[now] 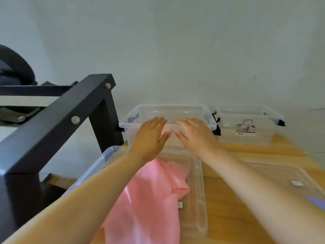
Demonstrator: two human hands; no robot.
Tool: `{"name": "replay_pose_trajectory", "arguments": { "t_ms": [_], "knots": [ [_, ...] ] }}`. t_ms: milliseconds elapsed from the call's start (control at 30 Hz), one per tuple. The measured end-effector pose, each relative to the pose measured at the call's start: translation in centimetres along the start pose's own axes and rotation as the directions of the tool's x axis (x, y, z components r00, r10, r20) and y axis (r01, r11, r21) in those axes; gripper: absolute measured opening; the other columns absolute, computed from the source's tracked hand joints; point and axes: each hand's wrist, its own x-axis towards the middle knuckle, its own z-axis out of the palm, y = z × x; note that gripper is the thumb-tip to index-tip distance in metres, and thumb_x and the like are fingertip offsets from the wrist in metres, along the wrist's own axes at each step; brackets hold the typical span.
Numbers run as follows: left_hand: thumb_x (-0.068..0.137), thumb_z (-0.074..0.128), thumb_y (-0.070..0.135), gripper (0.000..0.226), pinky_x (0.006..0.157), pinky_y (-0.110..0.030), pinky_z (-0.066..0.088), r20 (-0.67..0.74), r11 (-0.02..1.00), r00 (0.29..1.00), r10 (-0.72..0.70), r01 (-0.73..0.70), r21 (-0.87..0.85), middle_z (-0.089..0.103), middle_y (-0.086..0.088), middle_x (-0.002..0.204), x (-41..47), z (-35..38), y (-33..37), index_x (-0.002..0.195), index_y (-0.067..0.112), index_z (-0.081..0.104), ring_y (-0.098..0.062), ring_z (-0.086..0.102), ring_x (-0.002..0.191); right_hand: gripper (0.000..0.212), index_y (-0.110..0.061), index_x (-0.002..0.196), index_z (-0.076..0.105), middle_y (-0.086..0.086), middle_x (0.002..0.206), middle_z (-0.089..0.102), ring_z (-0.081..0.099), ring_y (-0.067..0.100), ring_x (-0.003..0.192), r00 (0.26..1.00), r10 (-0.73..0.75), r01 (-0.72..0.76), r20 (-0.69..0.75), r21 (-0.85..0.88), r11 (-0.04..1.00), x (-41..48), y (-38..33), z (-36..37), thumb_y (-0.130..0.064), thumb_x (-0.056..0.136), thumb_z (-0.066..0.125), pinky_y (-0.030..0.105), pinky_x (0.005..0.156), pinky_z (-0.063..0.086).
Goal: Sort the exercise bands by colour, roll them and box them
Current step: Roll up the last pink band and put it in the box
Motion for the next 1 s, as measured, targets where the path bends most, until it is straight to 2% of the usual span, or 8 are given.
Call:
{"name": "replay_pose_trajectory", "arguments": {
  "t_ms": [100,300,500,600,667,867,1000],
  "knots": [
    [0.104,0.036,0.040,0.052,0.116,-0.032,0.017,0.045,0.999,0.998,-0.039,0.039,0.001,0.031,-0.002,0.158,-4.3,-2.7,2.3,0.149,0.014,0.035,-0.019,0.025,0.146,0.043,-0.012,0.140,0.048,0.003,0.146,0.049,0.040,0.018,0.137,0.998,0.031,-0.032,0.059,0.003,0.999,-4.2,-3.1,-2.9,-0.033,0.103,0.043,0.029,0.111,0.025],
    [0.104,0.033,0.043,0.052,0.113,-0.034,0.022,0.131,0.998,0.989,-0.068,0.065,0.022,0.032,0.001,0.157,-11.8,-7.1,5.7,0.149,0.019,0.034,-0.019,0.029,0.143,0.043,-0.015,0.141,0.047,0.000,0.147,0.048,0.040,0.015,0.137,0.985,0.101,-0.106,0.142,0.024,0.994,-10.4,-8.7,-6.0,-0.034,0.103,0.042,0.027,0.108,0.029],
    [0.104,0.038,0.037,0.048,0.114,-0.034,0.022,0.167,0.967,0.966,-0.198,0.220,-0.125,0.033,-0.001,0.156,-15.1,-7.3,5.7,0.147,0.016,0.038,-0.019,0.028,0.144,0.041,-0.014,0.132,0.056,0.002,0.138,0.056,0.046,0.018,0.131,0.959,0.174,-0.204,0.226,0.120,0.972,-12.3,-10.5,-3.2,-0.038,0.101,0.046,0.030,0.102,0.037],
    [0.103,0.041,0.035,0.046,0.112,-0.028,0.022,0.238,0.937,0.937,-0.257,0.302,-0.176,0.035,0.001,0.156,-17.1,-5.4,4.7,0.145,0.018,0.042,-0.016,0.029,0.143,0.047,-0.019,0.132,0.056,0.002,0.140,0.054,0.049,0.019,0.128,0.913,0.238,-0.301,0.330,0.155,0.941,-13.5,-10.8,-0.4,-0.047,0.095,0.053,0.029,0.101,0.039],
    [0.102,0.043,0.034,0.045,0.113,-0.027,0.023,0.282,0.929,0.919,-0.276,0.330,-0.166,0.035,0.002,0.156,-18.5,-4.5,4.1,0.144,0.019,0.043,-0.016,0.030,0.142,0.049,-0.020,0.131,0.058,0.003,0.135,0.058,0.053,0.022,0.124,0.890,0.234,-0.305,0.391,0.131,0.943,-14.2,-11.0,1.0,-0.049,0.092,0.057,0.031,0.101,0.042],
    [0.093,0.061,0.033,0.046,0.107,-0.033,0.035,0.308,0.935,0.905,-0.293,0.339,-0.107,0.051,-0.001,0.138,-21.0,-4.7,3.0,0.136,0.018,0.051,-0.021,0.042,0.130,0.025,-0.019,0.107,0.068,0.001,0.114,0.063,0.055,0.021,0.110,0.942,0.196,-0.245,0.274,0.158,0.957,-14.9,-11.9,1.3,-0.033,0.087,0.067,0.032,0.093,0.043],
    [0.090,0.066,0.028,0.040,0.096,-0.033,0.039,0.311,0.941,0.906,-0.287,0.327,-0.085,0.059,-0.003,0.119,-21.2,-5.7,3.1,0.128,0.018,0.057,-0.022,0.047,0.116,0.009,-0.018,0.092,0.069,-0.002,0.097,0.065,0.060,0.020,0.095,0.945,0.206,-0.261,0.256,0.206,0.943,-15.2,-12.0,-0.1,-0.015,0.087,0.063,0.026,0.074,0.042]
  ]
}}
